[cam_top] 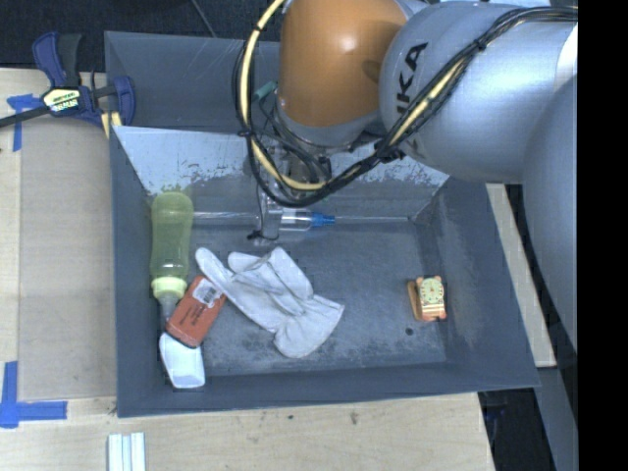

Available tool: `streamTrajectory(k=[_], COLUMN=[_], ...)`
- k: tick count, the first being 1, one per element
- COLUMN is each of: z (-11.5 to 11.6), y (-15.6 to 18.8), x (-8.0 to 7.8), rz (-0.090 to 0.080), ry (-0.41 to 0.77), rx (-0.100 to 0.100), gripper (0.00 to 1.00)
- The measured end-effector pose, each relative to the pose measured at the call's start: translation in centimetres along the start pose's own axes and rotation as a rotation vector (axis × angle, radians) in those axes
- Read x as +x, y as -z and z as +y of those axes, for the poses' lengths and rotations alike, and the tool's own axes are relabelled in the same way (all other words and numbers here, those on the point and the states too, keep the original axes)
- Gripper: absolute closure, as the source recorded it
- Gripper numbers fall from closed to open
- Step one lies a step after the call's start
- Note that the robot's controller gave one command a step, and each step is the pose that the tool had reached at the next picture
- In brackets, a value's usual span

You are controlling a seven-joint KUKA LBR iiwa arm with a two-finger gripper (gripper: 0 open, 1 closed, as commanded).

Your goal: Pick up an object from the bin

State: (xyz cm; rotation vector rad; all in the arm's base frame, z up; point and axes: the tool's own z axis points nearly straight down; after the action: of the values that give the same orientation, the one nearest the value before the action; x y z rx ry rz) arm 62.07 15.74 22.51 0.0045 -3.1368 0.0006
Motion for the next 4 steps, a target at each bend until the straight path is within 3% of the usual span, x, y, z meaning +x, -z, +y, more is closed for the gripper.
streamTrajectory(k=[1,2,3,4], z=[-0.1,-0.9,-1.4,-0.6], y=[0.6,-5.1,-7.7,-13.6], x=[-0.1,1.7,3.9,1.9], rz=[-0.008,-0.012,-0.004,-0.009], ry=[-0.002,-0.062,0.005,-0.082], rx=[-0.002,-0.003,0.000,-0.002], gripper=[0.00,0.00,0.00,1.00])
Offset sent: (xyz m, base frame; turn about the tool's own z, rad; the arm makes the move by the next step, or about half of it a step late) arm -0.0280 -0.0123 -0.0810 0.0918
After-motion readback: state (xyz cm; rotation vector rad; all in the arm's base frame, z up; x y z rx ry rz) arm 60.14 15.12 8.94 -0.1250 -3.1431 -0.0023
